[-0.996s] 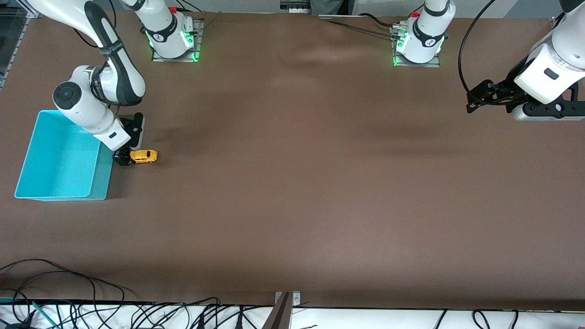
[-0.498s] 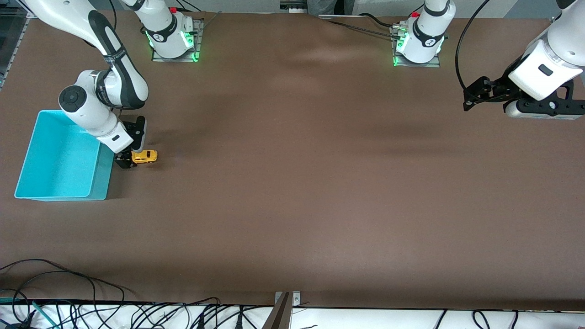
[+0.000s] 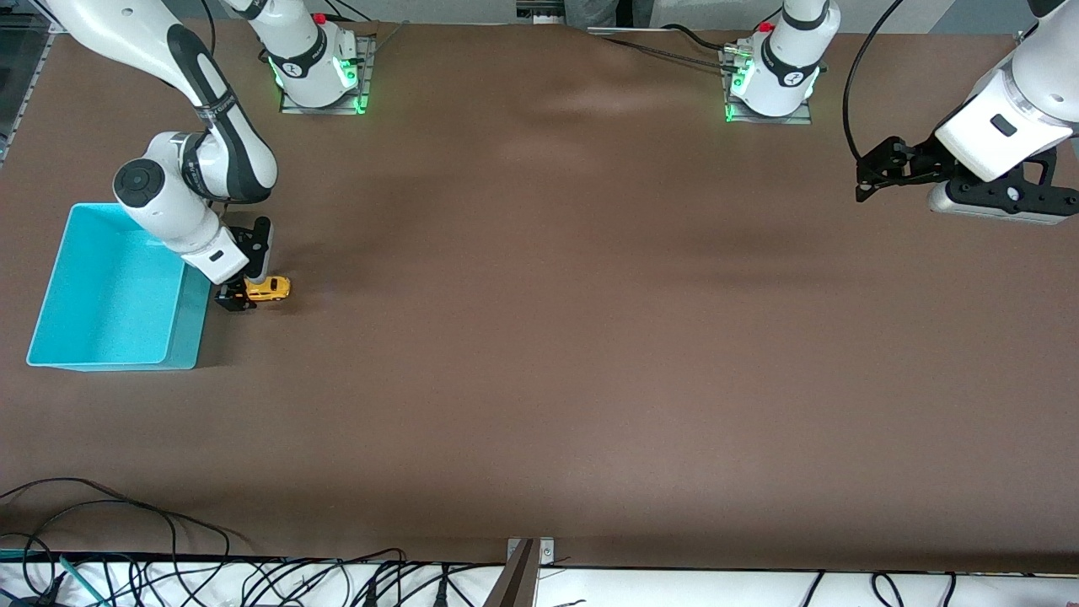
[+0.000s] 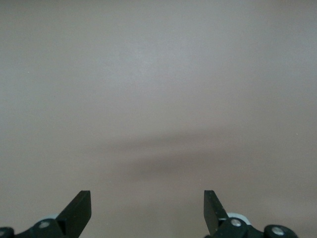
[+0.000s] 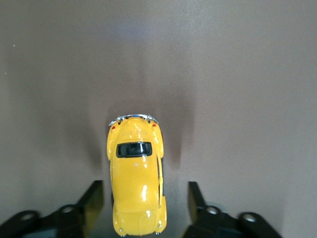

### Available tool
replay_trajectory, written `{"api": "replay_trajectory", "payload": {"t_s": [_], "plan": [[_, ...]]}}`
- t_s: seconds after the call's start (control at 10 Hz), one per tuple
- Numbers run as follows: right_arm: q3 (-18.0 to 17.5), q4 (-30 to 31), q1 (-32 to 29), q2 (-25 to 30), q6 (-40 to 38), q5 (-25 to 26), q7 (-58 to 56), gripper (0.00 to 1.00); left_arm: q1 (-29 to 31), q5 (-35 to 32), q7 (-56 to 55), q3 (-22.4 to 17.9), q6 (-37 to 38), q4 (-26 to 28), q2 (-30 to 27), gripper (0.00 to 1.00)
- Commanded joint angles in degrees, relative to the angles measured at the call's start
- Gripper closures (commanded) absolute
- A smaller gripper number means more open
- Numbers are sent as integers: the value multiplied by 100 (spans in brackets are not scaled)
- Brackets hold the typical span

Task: Wind up and store yellow beetle car
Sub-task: 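Lower the right gripper and close it on the yellow car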

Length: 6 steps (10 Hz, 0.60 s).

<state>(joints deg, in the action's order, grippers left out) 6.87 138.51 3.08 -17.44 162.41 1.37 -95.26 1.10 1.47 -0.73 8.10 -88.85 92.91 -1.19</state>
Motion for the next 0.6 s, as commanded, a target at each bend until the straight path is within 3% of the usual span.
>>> {"api": "replay_trajectory", "payload": {"t_s": [0.0, 0.1, 0.3, 0.4, 0.5], "plan": [[-36, -17, -35, -84, 98, -66, -89, 33, 4, 2, 152, -19, 78, -19, -48, 0], [-106, -17, -35, -93, 98, -75, -80, 40, 4, 2, 143, -10, 95, -19, -48, 0], [-124, -17, -18, -93, 98, -84, -62, 90, 4, 2, 134, -19, 148, -19, -48, 0], [-124, -17, -18, -85, 98, -84, -62, 100, 4, 2, 126, -10, 148, -19, -48, 0], [-124, -17, -18, -76, 98, -84, -62, 100, 4, 2, 125, -10, 157, -19, -48, 0]]}}
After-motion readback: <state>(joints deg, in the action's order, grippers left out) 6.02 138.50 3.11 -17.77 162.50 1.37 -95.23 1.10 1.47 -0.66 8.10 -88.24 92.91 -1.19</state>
